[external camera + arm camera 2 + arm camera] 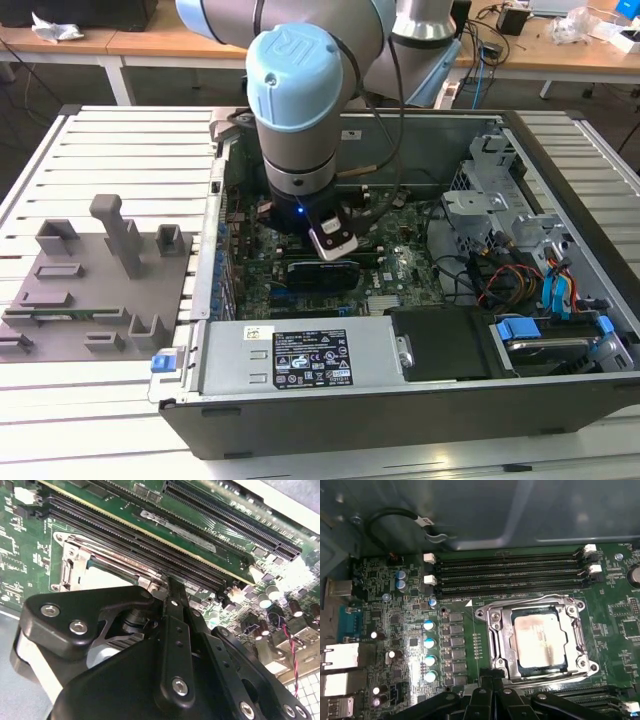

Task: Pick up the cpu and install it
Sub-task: 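Install the second cpu locking lever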

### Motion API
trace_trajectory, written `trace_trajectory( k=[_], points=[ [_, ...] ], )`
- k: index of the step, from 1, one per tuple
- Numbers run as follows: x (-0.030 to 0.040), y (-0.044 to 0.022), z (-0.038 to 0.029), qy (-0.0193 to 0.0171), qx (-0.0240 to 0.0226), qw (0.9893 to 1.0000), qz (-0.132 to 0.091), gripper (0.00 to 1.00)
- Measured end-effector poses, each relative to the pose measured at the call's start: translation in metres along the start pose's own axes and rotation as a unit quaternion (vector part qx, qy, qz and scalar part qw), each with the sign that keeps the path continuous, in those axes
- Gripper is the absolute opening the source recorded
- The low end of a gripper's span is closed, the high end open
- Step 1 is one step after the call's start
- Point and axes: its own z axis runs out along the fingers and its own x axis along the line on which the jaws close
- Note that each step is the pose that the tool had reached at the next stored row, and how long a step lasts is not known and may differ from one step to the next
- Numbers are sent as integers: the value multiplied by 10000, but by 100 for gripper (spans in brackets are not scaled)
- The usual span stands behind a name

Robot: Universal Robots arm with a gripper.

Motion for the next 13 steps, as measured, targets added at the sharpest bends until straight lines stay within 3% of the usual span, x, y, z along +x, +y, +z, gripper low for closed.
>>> trace_trajectory(
  k=[6,11,12,13],
  points=[
    [4,2,-12,0,-3,10000,0,11],
    [-6,48,-178,-3,38,10000,-3,11],
    [-9,62,-230,-7,85,10000,-6,11],
    [-13,71,-263,-16,197,9998,-15,11]
  ],
)
